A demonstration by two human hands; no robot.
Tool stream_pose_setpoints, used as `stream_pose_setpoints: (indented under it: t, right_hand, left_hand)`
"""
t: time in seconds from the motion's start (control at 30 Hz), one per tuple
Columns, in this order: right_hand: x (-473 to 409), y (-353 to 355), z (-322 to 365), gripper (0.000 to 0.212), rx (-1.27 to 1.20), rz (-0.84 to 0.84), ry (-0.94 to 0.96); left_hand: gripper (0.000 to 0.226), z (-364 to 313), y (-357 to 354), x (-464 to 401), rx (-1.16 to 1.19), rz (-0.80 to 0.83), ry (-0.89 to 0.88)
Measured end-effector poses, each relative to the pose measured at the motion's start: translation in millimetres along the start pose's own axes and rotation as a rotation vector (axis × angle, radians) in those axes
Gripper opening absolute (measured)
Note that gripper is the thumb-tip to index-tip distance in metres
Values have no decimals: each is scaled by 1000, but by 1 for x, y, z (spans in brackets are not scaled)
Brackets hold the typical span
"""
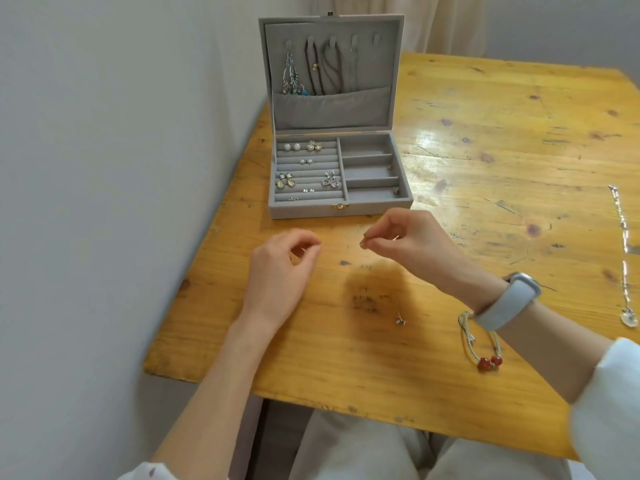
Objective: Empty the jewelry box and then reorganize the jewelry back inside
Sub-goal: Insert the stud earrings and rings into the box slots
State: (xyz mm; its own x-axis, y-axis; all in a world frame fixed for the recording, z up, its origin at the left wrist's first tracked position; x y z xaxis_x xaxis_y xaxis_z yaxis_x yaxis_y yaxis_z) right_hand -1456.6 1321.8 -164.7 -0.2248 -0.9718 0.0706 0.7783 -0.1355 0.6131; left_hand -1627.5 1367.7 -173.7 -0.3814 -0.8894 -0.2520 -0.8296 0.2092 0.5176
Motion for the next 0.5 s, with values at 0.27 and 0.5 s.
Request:
stream_pose_setpoints:
  t: [0.27,0.5]
  right_hand:
    - [-46,2,12,13,-84,-149,8]
    - [-61,-2,5,7,-147,-162,-39]
  left_hand:
    - [14,12,5,-73,-201,-112,-86]
    - [11,22,-3,-87,-224,-55,-104]
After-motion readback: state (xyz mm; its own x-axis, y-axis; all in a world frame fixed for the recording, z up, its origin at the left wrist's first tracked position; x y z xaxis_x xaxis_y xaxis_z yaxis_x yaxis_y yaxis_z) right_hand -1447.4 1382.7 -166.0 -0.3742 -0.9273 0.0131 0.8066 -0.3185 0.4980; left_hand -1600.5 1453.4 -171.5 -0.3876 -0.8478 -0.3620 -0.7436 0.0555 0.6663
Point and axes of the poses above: each hand's wrist, its own x-axis away from the middle knuckle, its own y-axis out of the back of the hand, z = x × y, the point moved 4 cm from there along -x, towards the middle knuckle, and after that the axes turned 10 degrees about x, right-handed, at the moved point
